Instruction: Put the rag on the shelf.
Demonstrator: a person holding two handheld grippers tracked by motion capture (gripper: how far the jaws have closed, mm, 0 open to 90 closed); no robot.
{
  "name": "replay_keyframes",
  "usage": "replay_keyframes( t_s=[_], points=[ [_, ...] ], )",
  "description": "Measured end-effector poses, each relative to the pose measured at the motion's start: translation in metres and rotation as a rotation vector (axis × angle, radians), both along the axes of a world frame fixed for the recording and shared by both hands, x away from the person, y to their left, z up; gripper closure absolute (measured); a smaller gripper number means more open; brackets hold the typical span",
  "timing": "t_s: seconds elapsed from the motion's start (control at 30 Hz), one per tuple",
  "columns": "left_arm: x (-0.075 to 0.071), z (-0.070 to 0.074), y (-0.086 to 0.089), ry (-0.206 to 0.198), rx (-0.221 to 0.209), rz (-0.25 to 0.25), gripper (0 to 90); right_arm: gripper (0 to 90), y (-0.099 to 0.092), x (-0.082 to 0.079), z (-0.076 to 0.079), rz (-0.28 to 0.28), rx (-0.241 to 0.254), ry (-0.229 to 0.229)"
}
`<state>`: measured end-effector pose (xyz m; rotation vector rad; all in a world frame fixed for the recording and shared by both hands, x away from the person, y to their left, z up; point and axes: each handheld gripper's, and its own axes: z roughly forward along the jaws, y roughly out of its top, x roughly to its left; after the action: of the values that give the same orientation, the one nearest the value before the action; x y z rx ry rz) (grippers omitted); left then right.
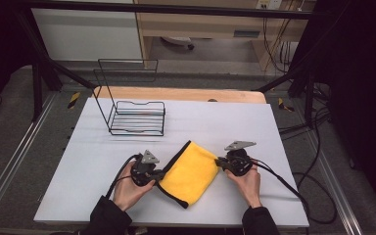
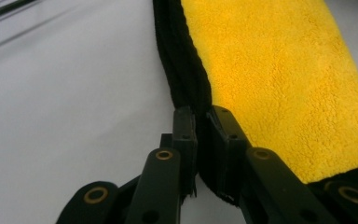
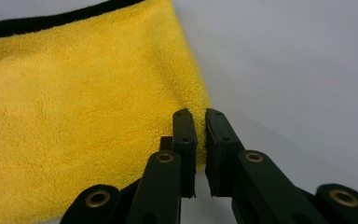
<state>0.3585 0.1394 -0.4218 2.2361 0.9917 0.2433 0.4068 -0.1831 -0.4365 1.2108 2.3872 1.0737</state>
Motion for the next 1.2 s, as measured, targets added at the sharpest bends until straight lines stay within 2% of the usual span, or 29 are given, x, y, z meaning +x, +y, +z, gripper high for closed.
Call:
replay_keyframes(
  t_s=[0.2, 0.33, 0.5, 0.6, 0.67, 0.73, 0.87, 0.93, 1.1, 1.2],
  points=[
    [-0.02, -0.002, 0.012, 0.02, -0.026, 0.05, 80.8, 83.9, 0.025, 0.014, 0.003, 0.058, -0.012, -0.026],
    [-0.027, -0.005, 0.017, 0.017, -0.034, 0.08, 80.7, 83.9, 0.04, 0.023, 0.003, 0.086, -0.024, -0.034],
    [-0.031, -0.009, 0.016, -0.002, -0.032, 0.075, 79.9, 83.5, 0.047, 0.029, -0.001, 0.101, 0.008, -0.051],
    [-0.029, -0.009, 0.018, 0.0, -0.05, 0.072, 77.6, 82.0, 0.047, 0.029, -0.005, 0.092, -0.02, -0.048],
    [-0.025, -0.007, 0.021, -0.005, -0.059, 0.07, 73.4, 80.3, 0.045, 0.027, -0.002, 0.083, -0.027, -0.043],
    [-0.021, -0.003, 0.025, -0.026, -0.064, 0.079, 68.7, 77.5, 0.042, 0.024, 0.002, 0.071, -0.042, -0.053],
    [0.001, 0.008, 0.031, -0.058, -0.082, 0.078, 49.3, 70.3, 0.031, 0.016, 0.01, 0.041, -0.001, -0.056],
    [0.013, 0.01, 0.03, -0.058, -0.084, 0.084, 41.5, 67.4, 0.025, 0.012, 0.012, 0.02, 0.004, -0.055],
    [0.049, 0.007, 0.017, -0.029, -0.104, 0.072, 36.1, 54.8, 0.015, 0.002, 0.01, -0.02, 0.042, -0.032],
    [0.064, -0.001, 0.004, -0.012, -0.072, 0.062, 37.2, 43.1, 0.013, -0.005, 0.006, -0.033, 0.06, -0.031]
  ],
)
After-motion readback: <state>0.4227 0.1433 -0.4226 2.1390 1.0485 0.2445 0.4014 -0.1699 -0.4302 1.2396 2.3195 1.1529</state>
